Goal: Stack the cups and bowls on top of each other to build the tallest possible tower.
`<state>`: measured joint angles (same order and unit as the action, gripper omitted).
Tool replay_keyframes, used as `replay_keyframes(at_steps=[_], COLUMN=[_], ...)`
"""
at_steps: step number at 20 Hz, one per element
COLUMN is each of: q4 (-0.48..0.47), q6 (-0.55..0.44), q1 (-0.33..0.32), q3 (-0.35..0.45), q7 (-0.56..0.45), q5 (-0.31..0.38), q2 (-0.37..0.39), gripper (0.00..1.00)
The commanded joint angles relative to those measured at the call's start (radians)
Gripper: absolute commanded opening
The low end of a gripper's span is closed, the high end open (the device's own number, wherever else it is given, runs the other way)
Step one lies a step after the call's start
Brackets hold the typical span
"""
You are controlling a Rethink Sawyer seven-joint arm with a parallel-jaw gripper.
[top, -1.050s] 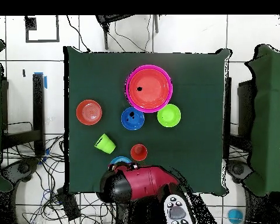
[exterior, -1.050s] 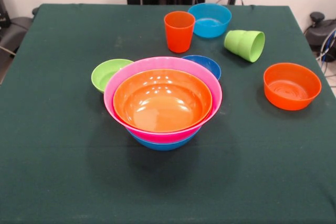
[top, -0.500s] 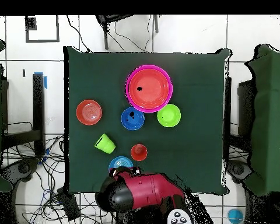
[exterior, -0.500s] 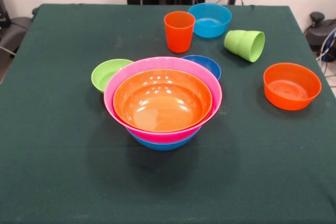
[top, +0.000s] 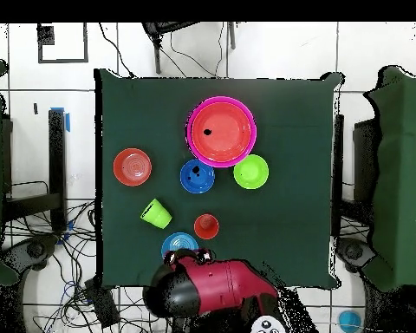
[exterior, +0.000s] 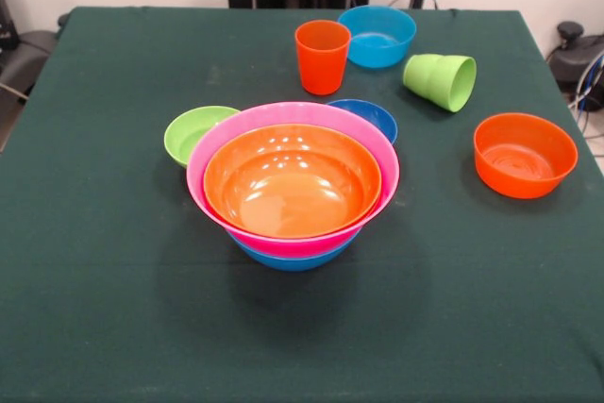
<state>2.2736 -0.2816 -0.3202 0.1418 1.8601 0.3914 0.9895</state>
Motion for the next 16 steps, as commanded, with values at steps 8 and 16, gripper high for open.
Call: replay_keyframes(at_steps=[8,16], q4=[-0.118,-0.164], q6=[-0.043,-0.045], q1=[-0.025,0.016], q3=[0.079,0.103], q7=[-0.058,-0.012], q5=[0.166,0.145], q2=[-0.183,-0.244], gripper=[1.00,1.00])
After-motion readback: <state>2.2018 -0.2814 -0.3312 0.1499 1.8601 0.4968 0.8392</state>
